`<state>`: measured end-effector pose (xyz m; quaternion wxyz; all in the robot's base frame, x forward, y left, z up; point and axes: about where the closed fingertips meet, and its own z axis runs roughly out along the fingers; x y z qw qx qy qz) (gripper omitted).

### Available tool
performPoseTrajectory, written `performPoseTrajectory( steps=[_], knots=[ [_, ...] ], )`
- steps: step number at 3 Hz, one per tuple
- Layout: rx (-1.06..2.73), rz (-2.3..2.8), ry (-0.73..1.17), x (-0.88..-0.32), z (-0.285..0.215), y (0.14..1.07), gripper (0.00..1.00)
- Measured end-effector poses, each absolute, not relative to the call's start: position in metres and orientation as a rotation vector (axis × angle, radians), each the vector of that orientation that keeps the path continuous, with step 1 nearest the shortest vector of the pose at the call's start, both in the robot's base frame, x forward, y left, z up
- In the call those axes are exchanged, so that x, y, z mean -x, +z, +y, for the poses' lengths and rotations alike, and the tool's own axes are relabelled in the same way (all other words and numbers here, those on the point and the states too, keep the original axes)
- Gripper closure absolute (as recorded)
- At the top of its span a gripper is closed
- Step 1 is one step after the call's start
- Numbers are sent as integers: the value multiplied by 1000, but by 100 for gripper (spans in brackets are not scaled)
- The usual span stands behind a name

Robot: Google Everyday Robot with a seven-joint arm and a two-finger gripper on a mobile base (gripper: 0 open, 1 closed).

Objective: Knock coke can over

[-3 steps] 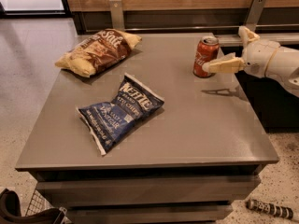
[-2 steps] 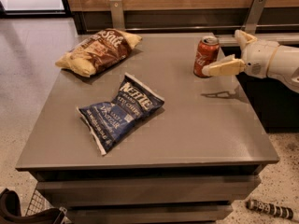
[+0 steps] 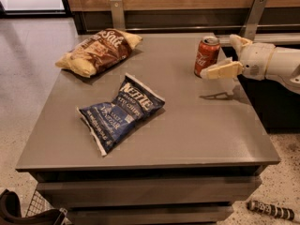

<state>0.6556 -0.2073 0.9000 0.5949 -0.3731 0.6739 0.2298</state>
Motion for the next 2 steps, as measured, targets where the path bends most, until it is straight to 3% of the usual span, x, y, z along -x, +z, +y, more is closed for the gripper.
performPoseTrajectory(
  steps=[2],
  knots=[
    [777, 1591, 597, -676, -204, 889, 0]
  ],
)
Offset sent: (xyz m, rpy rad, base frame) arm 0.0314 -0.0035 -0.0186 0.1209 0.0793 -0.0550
